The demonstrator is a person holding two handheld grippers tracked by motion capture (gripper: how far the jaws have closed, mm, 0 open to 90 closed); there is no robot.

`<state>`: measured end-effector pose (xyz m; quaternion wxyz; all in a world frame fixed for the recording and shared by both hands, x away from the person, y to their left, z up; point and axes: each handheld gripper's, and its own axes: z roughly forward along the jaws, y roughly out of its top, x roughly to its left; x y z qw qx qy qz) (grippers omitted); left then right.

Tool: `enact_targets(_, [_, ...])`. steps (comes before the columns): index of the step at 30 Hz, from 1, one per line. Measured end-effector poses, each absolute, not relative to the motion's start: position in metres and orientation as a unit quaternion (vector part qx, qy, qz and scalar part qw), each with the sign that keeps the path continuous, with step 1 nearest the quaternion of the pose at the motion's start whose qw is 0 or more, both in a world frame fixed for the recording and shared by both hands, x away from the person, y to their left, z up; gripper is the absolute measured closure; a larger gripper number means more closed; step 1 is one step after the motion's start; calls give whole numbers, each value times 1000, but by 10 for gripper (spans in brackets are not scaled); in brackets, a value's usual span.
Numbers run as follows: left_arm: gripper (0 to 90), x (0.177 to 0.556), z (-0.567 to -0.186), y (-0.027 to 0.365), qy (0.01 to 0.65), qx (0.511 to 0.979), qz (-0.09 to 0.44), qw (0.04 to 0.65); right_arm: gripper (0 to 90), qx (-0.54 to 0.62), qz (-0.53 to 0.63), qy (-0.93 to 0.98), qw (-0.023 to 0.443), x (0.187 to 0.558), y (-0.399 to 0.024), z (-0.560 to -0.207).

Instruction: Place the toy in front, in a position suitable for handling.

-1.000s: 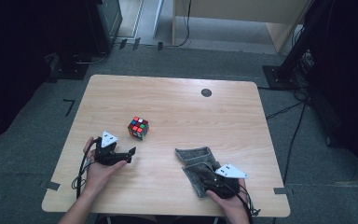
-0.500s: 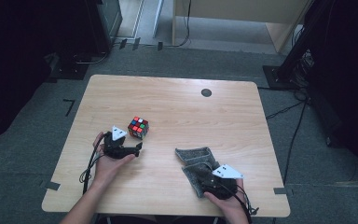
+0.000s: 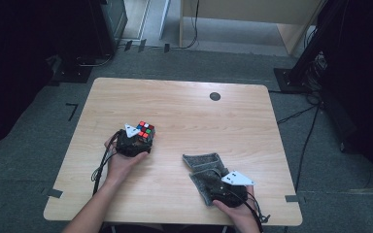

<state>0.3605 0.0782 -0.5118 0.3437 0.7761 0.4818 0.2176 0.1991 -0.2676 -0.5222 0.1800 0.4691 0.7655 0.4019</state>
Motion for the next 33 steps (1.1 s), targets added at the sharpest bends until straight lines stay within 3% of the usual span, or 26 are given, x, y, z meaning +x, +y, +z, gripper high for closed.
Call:
enact_targets(7, [237, 371, -510, 66, 487, 775, 224, 334, 304, 467, 398, 768, 182, 199, -266, -522])
enact_targets(11, [320, 373, -510, 64, 491, 774, 230, 328, 304, 466, 392, 771, 189, 198, -265, -522])
enact_targets(15, [335, 371, -507, 69, 496, 770, 210, 343, 351, 466, 381, 770, 209, 196, -261, -522])
enact_targets(16, [336, 370, -506, 70, 497, 768, 206, 347, 388, 465, 380, 770, 215, 196, -261, -522])
enact_targets(18, [338, 366, -503, 73, 494, 765, 196, 364, 603, 458, 381, 769, 231, 193, -261, -521])
enact_targets(21, [340, 356, -496, 77, 473, 769, 190, 385, 741, 462, 386, 765, 230, 192, -266, -517])
enact_targets(30, [340, 305, -473, 76, 370, 807, 198, 414, 772, 444, 441, 741, 243, 185, -263, -466])
enact_targets(33, [341, 287, -470, 71, 332, 825, 194, 415, 771, 438, 461, 737, 228, 185, -251, -448])
